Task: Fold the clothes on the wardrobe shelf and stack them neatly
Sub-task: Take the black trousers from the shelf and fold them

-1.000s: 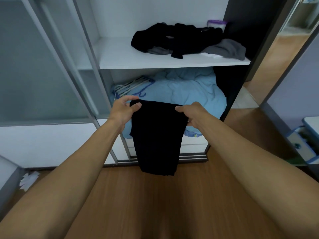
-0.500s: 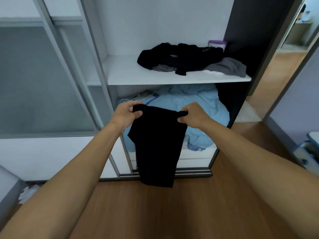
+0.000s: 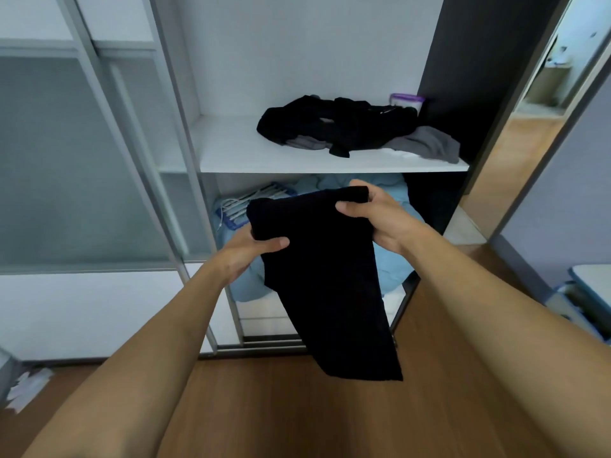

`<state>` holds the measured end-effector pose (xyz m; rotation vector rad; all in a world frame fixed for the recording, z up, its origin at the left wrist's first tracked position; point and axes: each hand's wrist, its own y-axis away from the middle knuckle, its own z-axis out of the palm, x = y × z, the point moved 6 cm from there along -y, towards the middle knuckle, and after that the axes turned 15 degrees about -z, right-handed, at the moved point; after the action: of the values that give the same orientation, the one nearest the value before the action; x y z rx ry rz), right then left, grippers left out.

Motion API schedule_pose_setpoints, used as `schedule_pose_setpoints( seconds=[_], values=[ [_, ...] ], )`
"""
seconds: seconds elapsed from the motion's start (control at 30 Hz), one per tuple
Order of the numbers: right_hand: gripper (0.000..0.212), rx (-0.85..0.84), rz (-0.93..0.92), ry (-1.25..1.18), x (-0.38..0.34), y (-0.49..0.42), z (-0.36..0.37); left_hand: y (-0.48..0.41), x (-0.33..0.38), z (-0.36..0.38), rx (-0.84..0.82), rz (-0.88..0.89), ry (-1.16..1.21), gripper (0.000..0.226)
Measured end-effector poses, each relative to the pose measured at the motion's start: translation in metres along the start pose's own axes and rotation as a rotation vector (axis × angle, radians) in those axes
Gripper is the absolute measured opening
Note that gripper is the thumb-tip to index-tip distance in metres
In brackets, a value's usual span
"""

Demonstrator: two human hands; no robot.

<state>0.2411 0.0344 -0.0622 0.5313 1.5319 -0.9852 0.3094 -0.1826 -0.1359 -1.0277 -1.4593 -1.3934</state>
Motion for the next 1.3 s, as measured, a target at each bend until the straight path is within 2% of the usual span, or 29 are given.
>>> schedule_pose_setpoints(
  seconds=[0.1,0.2,0.27,0.33,0.47,0.57,0.67,0.73,0.83,0.97,1.1,1.2,1.3],
  values=[
    [0.005,0.161,-0.038,-0.159,-0.008,0.005,-0.019,-0.004,0.019,0.014,0.075,0.061,0.095,0.043],
    [0.029,0.221,-0.007,-0.205,0.008,0.021,-0.038,-0.007,0.036,0.031,0.122,0.091,0.141,0.023],
    [0.043,0.164,0.084,-0.081,0.037,0.042,-0.04,-0.008,0.045,0.038,0.16,0.115,0.154,0.018],
    [0.045,0.103,0.173,0.002,0.065,0.061,-0.032,-0.007,0.053,0.039,0.182,0.114,0.168,0.017],
    [0.027,0.169,0.179,-0.041,0.073,0.057,-0.015,-0.005,0.059,0.018,0.195,0.043,0.165,0.023],
    [0.026,0.19,0.154,-0.026,0.061,0.042,-0.005,0.002,0.046,-0.005,0.092,-0.029,0.065,0.055],
    [0.029,0.195,0.134,-0.1,0.049,0.029,0.0,0.01,0.0,-0.013,-0.072,-0.2,0.043,0.079],
    [0.037,0.188,0.156,-0.11,0.043,0.024,0.003,0.013,-0.025,-0.011,-0.128,-0.231,0.092,0.073],
    [0.035,0.189,0.204,-0.13,0.035,0.016,0.002,0.013,-0.024,-0.001,-0.079,-0.18,0.172,0.049],
    [0.032,0.25,0.345,-0.232,0.027,0.011,-0.011,0.009,0.01,0.009,0.059,-0.095,0.257,0.053],
    [0.041,0.162,0.29,-0.324,0.032,0.02,-0.017,0.008,0.039,0.013,0.161,-0.072,0.296,0.036],
    [0.041,0.082,0.288,-0.207,0.043,0.032,-0.006,0.007,0.047,0.003,0.271,-0.155,0.342,0.035],
    [0.029,0.173,0.197,-0.018,0.038,0.025,0.002,0.009,0.046,-0.007,0.234,-0.225,0.392,0.039]
  ],
)
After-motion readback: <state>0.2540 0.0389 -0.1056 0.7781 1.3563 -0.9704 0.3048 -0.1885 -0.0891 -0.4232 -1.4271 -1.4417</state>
